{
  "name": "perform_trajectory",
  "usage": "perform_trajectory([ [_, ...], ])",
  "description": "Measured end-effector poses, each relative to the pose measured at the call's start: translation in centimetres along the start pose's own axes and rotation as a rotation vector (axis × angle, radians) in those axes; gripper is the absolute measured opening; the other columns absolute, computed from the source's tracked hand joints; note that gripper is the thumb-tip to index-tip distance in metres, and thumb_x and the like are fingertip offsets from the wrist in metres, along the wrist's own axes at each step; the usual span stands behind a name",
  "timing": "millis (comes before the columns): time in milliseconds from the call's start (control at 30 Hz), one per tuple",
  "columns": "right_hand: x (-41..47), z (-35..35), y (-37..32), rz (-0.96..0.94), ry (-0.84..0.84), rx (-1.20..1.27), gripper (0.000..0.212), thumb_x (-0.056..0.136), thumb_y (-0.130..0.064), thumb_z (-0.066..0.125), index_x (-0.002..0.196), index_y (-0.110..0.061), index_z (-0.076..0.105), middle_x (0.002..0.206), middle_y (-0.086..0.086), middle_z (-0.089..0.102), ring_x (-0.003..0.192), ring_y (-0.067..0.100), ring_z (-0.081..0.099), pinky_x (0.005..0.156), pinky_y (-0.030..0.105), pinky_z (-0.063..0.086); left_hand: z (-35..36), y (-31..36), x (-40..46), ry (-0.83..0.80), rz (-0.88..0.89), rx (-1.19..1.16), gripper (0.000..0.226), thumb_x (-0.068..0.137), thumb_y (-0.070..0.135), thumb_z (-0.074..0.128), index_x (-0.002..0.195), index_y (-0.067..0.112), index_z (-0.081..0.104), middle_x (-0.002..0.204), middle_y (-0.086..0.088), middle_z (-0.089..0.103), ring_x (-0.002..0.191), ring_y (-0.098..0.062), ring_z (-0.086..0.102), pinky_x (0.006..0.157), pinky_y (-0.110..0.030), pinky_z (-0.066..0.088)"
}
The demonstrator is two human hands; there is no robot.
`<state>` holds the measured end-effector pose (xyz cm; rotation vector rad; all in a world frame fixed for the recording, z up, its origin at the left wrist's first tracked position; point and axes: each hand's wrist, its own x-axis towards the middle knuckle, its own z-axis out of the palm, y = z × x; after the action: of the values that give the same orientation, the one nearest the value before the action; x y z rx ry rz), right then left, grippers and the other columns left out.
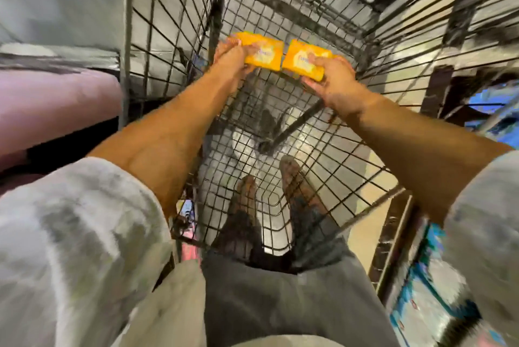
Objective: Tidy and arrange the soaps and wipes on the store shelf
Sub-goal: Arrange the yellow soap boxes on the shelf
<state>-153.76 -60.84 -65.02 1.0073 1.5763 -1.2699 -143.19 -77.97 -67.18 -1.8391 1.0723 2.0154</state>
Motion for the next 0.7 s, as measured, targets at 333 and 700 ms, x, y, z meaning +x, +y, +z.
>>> perform_trajectory([
  [333, 3.1, -0.8, 0.5, 0.02, -0.044, -0.13, 0.044, 0.091, -0.002, 0.075, 0.126, -0.016, 0.051, 0.128, 0.009, 0.067, 0.112, 0.026, 0.07, 0.091, 0.048, 0.062, 0.5, -0.8, 2.5, 0.058, 0.045, 0.055, 0.032, 0.096, 0.005, 0.072, 0.121, 0.012, 0.053, 0.115, -0.007, 0.066, 0.102, -0.024, 0.07, 0.086, -0.04, 0.064],
  [700, 0.9, -2.1, 0.3, -0.106, 0.014, -0.383, 0.029, 0.092, -0.019, 0.075, 0.105, -0.021, 0.049, 0.115, 0.004, 0.058, 0.08, 0.014, 0.053, 0.06, 0.026, 0.043, -1.4, -1.9, -3.1, 0.177, 0.26, 0.625, 0.047, 0.103, 0.024, 0.063, 0.145, 0.009, 0.051, 0.136, -0.007, 0.059, 0.11, -0.019, 0.058, 0.093, -0.028, 0.048],
])
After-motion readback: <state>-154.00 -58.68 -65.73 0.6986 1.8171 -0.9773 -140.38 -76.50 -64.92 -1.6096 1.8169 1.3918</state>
